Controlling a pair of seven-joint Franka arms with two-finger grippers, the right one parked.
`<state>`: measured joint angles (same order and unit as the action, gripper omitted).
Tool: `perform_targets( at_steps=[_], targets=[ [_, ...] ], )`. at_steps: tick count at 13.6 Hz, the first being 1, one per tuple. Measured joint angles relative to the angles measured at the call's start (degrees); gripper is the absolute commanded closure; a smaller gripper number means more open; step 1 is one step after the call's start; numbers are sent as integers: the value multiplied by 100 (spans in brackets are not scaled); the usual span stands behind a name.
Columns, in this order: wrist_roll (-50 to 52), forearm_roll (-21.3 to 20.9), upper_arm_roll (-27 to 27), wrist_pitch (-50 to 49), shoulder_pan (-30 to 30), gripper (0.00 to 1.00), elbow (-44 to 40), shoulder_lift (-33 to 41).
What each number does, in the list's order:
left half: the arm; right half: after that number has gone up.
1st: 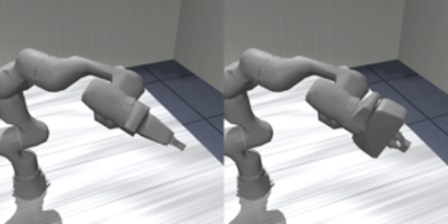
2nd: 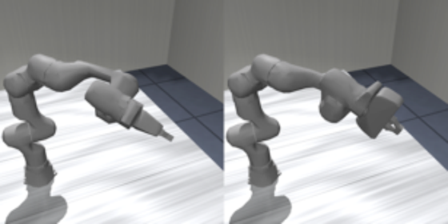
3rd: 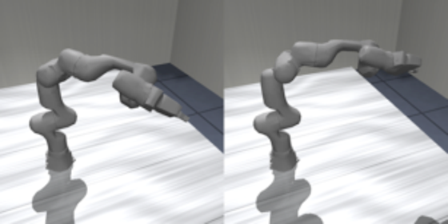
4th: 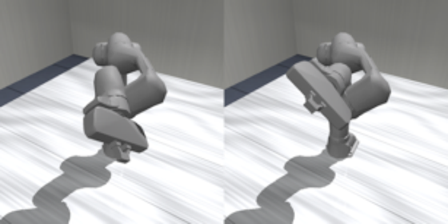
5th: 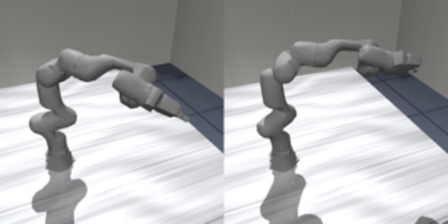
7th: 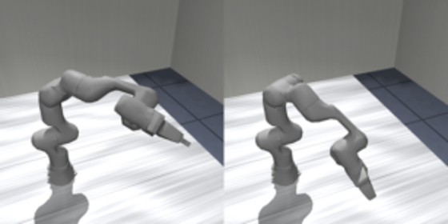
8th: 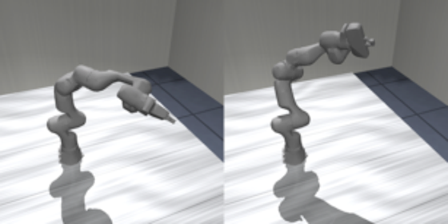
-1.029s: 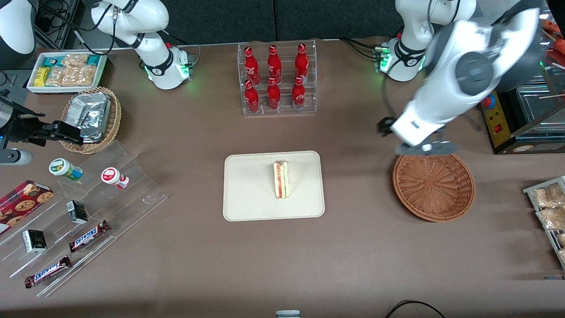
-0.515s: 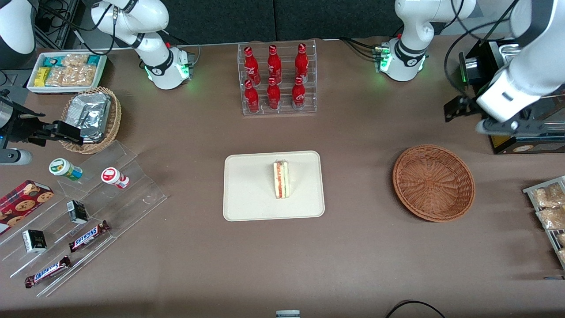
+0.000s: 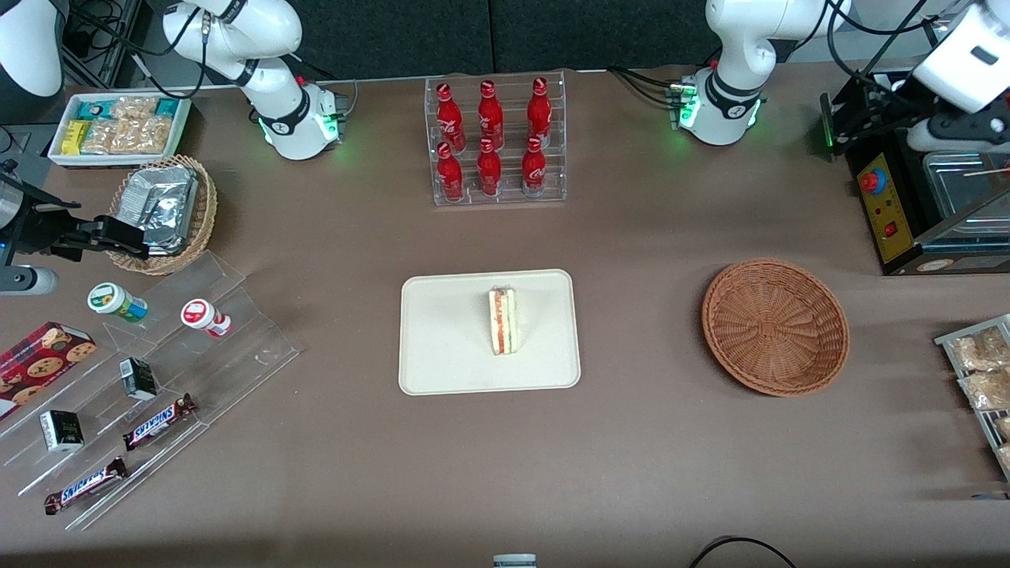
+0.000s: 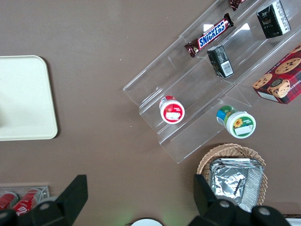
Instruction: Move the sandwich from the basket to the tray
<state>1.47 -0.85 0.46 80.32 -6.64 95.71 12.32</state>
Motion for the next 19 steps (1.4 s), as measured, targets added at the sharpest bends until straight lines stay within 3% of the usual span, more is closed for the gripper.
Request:
perform_targets(
  at_steps=[7, 10, 12, 14, 17, 19],
  targets=[
    [24, -6, -41, 9, 109, 0, -30, -360],
    [-22, 3, -978, 8, 1234, 0, -108, -379],
    [-16, 2, -1190, 6, 1318, 0, -163, -394],
    [-9, 1, -1134, 6, 1145, 0, -179, -397],
    [6, -3, -437, 6, 437, 0, -191, -410],
    [6, -3, -328, 5, 388, 0, -215, -416]
  ],
)
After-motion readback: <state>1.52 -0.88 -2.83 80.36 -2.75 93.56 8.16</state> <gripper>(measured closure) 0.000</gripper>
